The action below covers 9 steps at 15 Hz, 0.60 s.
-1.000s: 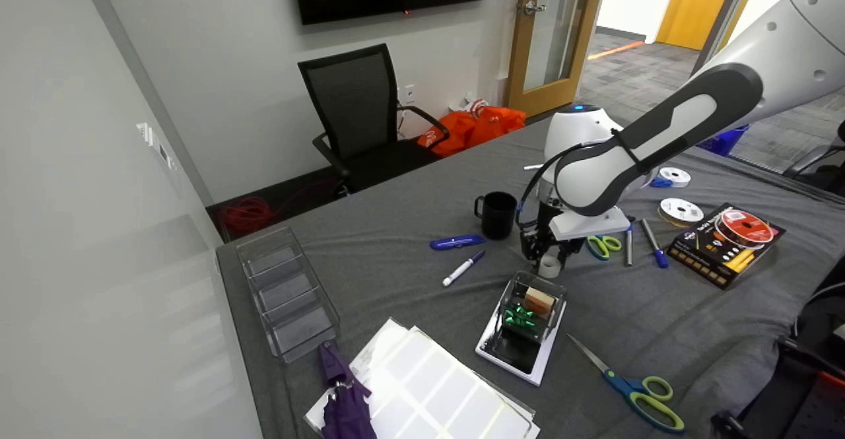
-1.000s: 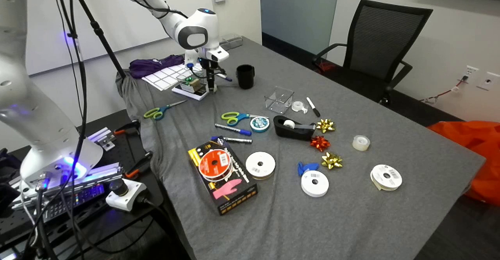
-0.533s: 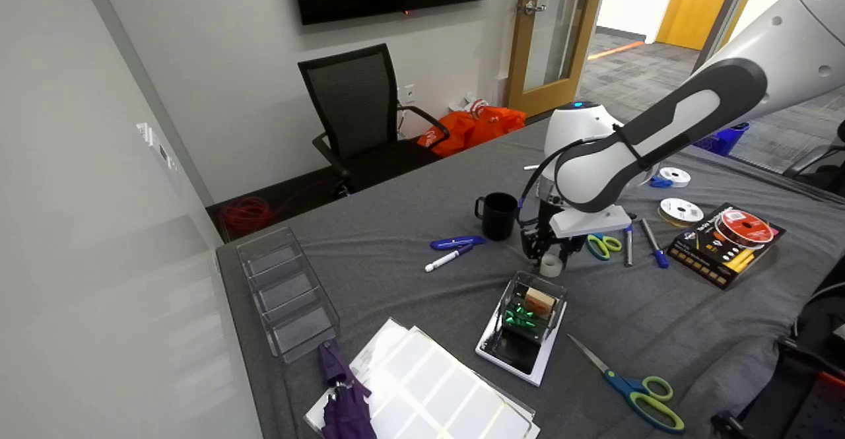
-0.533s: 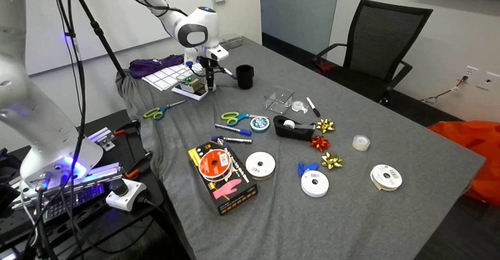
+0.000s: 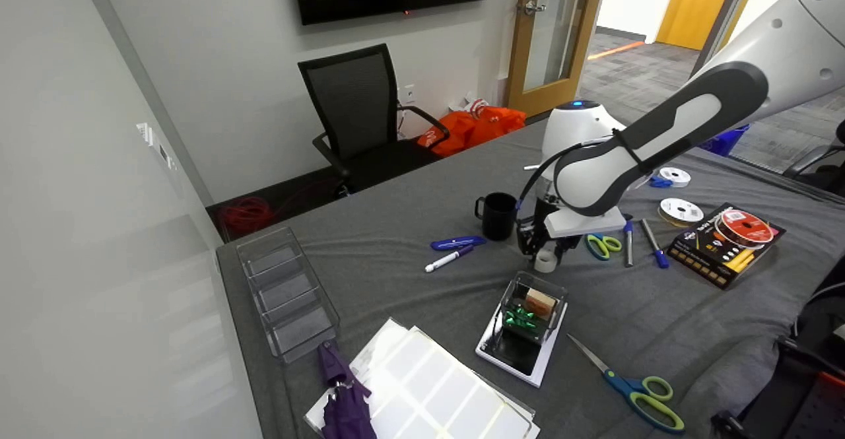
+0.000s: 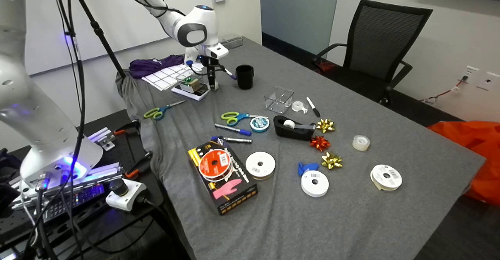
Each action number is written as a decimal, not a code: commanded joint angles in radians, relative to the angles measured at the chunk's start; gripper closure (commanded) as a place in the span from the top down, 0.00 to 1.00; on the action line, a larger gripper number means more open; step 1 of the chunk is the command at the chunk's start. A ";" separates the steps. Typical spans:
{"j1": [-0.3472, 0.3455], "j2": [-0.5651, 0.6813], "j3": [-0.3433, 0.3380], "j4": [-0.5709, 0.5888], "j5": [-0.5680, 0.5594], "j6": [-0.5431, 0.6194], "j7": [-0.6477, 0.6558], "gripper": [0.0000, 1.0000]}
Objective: Put the white tape in the clear container on the left.
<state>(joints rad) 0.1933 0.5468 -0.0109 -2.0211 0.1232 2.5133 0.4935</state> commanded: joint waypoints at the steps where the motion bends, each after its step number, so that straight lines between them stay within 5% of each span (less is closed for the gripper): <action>1: -0.032 -0.022 0.033 -0.044 0.060 0.086 -0.052 0.33; 9: -0.041 -0.016 0.039 -0.054 0.084 0.133 -0.067 0.33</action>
<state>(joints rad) 0.1768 0.5469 0.0025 -2.0476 0.1712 2.6090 0.4679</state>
